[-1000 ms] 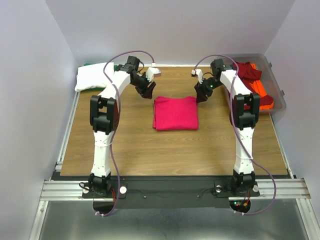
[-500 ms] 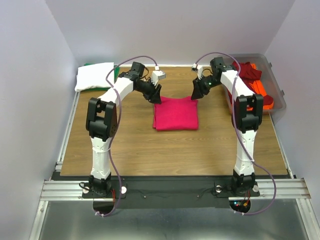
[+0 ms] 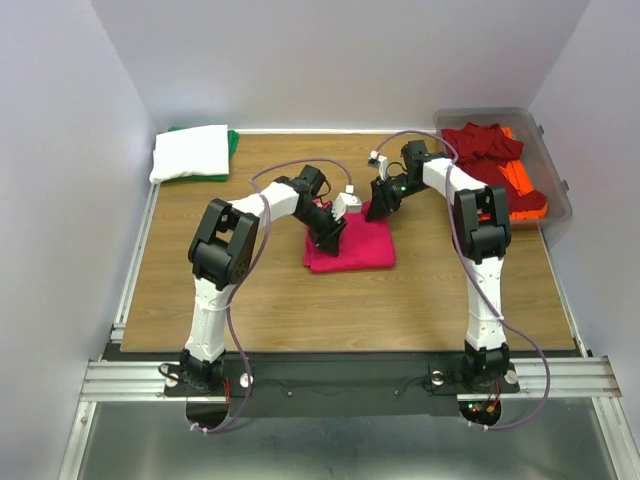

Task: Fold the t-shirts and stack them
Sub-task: Fold the tshirt

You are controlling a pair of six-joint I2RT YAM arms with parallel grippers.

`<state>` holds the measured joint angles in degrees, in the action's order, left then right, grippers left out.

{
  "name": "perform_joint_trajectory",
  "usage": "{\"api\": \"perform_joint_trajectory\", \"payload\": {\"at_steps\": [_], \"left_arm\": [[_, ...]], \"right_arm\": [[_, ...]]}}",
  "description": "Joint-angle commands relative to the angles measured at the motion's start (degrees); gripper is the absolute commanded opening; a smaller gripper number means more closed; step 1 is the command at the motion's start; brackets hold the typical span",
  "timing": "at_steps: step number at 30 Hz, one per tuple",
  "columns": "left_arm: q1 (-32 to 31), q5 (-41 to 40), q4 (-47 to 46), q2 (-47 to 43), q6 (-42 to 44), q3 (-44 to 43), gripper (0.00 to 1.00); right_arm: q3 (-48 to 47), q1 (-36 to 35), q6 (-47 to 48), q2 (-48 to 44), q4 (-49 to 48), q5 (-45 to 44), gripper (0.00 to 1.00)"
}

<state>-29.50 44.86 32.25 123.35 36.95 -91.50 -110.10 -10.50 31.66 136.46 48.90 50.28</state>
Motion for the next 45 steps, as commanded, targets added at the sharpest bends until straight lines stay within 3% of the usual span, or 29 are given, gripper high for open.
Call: {"api": "perform_joint_trajectory", "payload": {"at_steps": [1,7,11,15,21,26,29,41,45], "left_arm": [[-0.1,-1.9,3.4,-3.6,4.0,5.6,0.33],[-1.0,2.1,10.5,-12.5,11.0,15.2,0.31],[-1.0,5.0,17.1,-17.5,15.7,14.7,0.41],[-1.0,4.1,17.6,-19.9,15.4,9.1,0.5],[0.1,-0.8,12.3,-14.7,13.6,-2.4,0.52],[1.7,-2.1,12.8,-9.1,14.9,-5.7,0.49],[1.6,-2.7,11.0,-9.5,14.6,-1.1,0.46],[-1.1,-1.2,6.8,-16.1,9.5,20.6,0.41],[-1.0,-0.7,6.1,-18.9,8.9,20.8,0.44]], "right_arm": [[7.1,-2.6,2.7,-4.5,-0.8,-2.1,0.4],[19.3,-5.0,3.9,-13.4,-0.7,-0.5,0.4],[21.3,-5.1,2.6,-19.0,-0.5,1.4,0.4],[13.4,-4.4,-1.4,-16.5,-0.3,2.8,0.44],[-1.5,-4.4,-8.6,-5.4,-0.8,5.9,0.44],[-9.1,-5.1,-10.9,1.9,-0.8,6.8,0.45],[-9.9,-6.2,-10.7,3.9,-0.8,6.8,0.44],[5.3,-10.9,-6.9,0.1,-1.1,8.0,0.42],[5.5,-11.0,-6.9,-0.5,-1.1,7.8,0.41]]}}
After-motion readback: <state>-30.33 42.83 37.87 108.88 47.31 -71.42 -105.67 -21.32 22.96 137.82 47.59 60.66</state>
